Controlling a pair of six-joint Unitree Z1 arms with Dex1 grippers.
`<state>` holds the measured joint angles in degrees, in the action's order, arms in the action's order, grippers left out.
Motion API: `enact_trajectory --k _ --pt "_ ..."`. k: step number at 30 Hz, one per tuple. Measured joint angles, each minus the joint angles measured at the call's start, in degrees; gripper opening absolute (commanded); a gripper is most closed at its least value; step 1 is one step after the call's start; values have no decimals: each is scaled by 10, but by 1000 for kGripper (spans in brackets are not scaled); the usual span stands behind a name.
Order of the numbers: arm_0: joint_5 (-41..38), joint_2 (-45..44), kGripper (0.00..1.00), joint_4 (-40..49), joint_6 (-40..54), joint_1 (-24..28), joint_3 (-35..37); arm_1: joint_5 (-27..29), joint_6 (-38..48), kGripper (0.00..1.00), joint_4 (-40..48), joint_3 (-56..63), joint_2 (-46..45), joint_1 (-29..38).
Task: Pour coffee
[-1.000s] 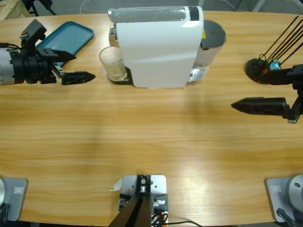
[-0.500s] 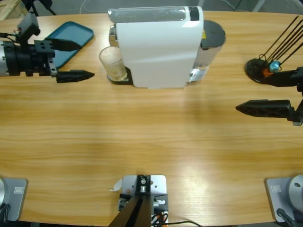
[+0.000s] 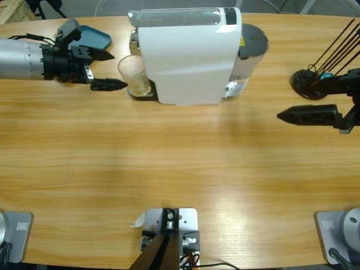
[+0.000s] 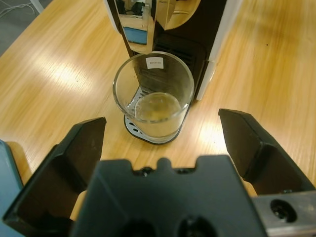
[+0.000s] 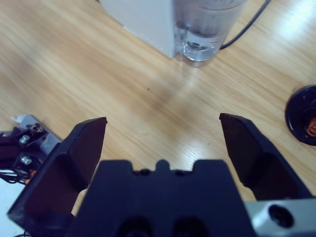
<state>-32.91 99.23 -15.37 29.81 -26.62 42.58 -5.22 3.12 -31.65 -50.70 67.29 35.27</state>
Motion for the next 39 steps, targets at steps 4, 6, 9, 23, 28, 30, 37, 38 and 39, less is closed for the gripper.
enact_trajectory --k 4,6,9,23,28,30,37,38,39 --pt "0 17 996 0 0 -3 15 0 0 1000 0 -1 7 -3" --pt "-1 23 996 0 0 -3 15 0 0 1000 0 -1 10 -4" --pt "-7 33 996 0 0 -3 17 0 0 1000 2 -1 12 -5" --pt "-19 79 996 0 0 -20 60 0 0 1000 10 -5 25 -5" --pt "-24 87 981 0 0 -26 72 0 0 1000 14 -7 39 -5" --pt "-25 92 856 0 -1 -26 74 0 0 1000 14 -7 39 -5" --pt "-26 100 595 0 -3 -27 82 0 0 1000 15 -7 39 -5" --pt "-27 101 593 0 -3 -27 82 0 0 1000 15 -7 39 -5" --pt "-29 101 538 0 -3 -27 82 0 0 1000 15 -7 39 -5"
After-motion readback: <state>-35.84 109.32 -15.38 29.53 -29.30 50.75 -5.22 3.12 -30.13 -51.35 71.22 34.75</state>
